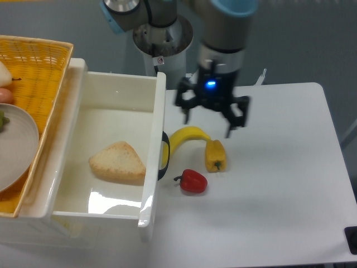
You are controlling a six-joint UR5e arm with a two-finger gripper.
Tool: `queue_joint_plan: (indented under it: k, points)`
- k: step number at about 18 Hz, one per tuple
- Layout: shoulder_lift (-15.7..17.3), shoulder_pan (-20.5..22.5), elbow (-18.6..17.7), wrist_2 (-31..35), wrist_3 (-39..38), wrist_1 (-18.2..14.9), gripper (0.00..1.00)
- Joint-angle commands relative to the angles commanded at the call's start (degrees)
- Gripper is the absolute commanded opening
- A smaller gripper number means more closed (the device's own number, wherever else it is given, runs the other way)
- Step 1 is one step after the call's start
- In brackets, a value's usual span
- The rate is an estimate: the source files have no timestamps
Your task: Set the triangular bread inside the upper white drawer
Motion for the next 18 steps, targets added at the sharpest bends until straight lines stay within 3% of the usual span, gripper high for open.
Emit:
queue_joint_plan:
  k: [5,9,10,13,18]
  points:
    - [-3.1,3.3,-1.3,0.9,6.1,2.2,1.00]
    - [-6.3,3.4,-3.8,12.5,9.8,2.5,1.00]
    - [-7.7,3.3,-4.4,14.1,11.0,4.2,1.00]
    - [-11.9,3.5,-5.8,14.2,13.8,13.6,1.00]
    - [-16.3,3.9,-5.3,14.3,25.1,14.8,1.00]
